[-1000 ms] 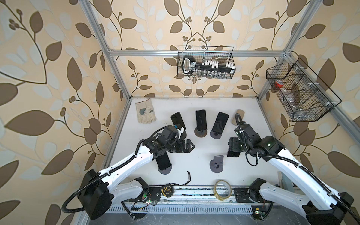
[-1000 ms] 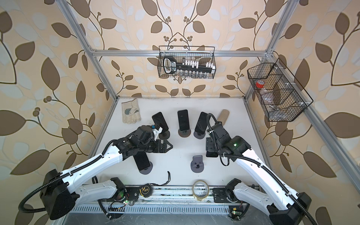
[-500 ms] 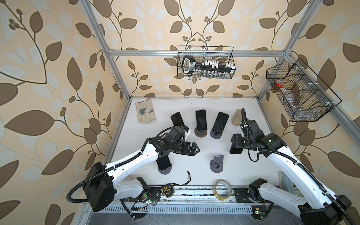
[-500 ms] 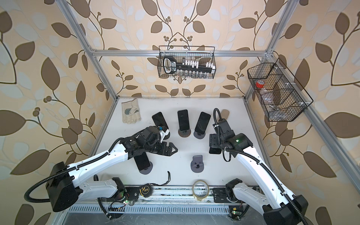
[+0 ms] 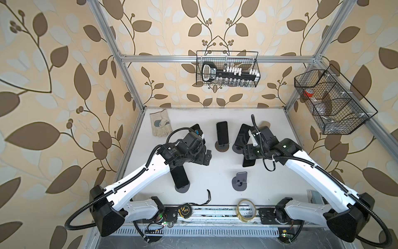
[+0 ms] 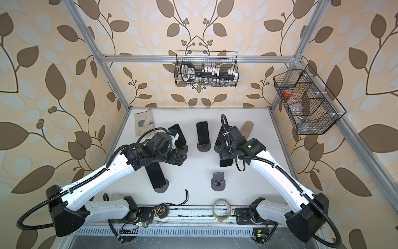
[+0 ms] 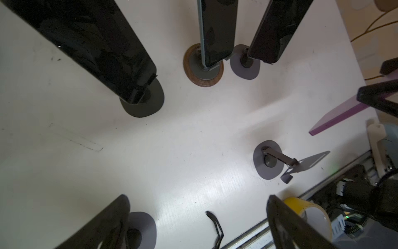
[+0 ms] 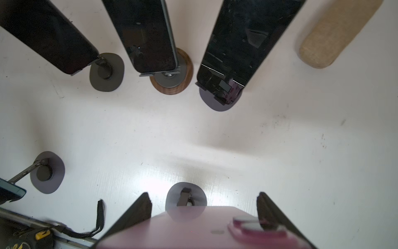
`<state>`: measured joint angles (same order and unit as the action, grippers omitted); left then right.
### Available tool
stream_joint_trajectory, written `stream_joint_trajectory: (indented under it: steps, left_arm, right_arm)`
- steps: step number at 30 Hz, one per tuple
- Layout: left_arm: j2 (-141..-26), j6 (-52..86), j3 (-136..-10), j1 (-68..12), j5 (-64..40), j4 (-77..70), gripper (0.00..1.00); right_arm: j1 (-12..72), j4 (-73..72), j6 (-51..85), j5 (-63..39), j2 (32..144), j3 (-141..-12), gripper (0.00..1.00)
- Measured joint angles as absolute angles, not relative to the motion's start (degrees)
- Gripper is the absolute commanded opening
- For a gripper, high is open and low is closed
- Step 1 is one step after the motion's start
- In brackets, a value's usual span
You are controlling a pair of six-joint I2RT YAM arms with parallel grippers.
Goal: Remove the phone from the phone stand
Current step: Place the phone at the bottom-center of the table.
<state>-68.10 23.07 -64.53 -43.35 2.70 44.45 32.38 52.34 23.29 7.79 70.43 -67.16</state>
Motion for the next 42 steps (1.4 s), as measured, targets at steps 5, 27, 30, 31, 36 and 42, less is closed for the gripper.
stream_joint_trajectory:
  steps: [5, 27, 30, 31, 36, 42]
  left_arm:
    - [-66.0, 20.5, -64.4, -40.0, 3.4, 46.7, 0.99]
    - [-56.7, 19.6, -59.6, -20.9, -1.7, 46.5, 0.99]
    - [-57.1, 19.6, -59.4, -20.9, -1.7, 46.4, 0.99]
    - [-57.3, 19.6, -59.3, -20.9, -1.7, 46.5, 0.99]
    - [-57.9, 19.7, -59.3, -20.9, -1.5, 46.5, 0.99]
    - [-58.0, 19.7, -59.3, -20.1, -1.4, 45.9, 0.99]
  right_arm:
    - [38.2, 49.9, 23.7, 6.5, 75.4, -71.0, 0.6]
    - [56.2, 44.3, 31.5, 1.3, 92.5, -75.9, 0.61]
    - [56.9, 44.2, 32.1, 0.8, 94.1, -75.6, 0.6]
    - [57.1, 44.2, 32.3, 0.7, 94.7, -75.4, 0.6]
    - [57.9, 44.4, 33.1, 0.4, 97.4, -74.5, 0.6]
    - [58.5, 45.3, 33.8, 0.6, 99.5, -73.6, 0.6]
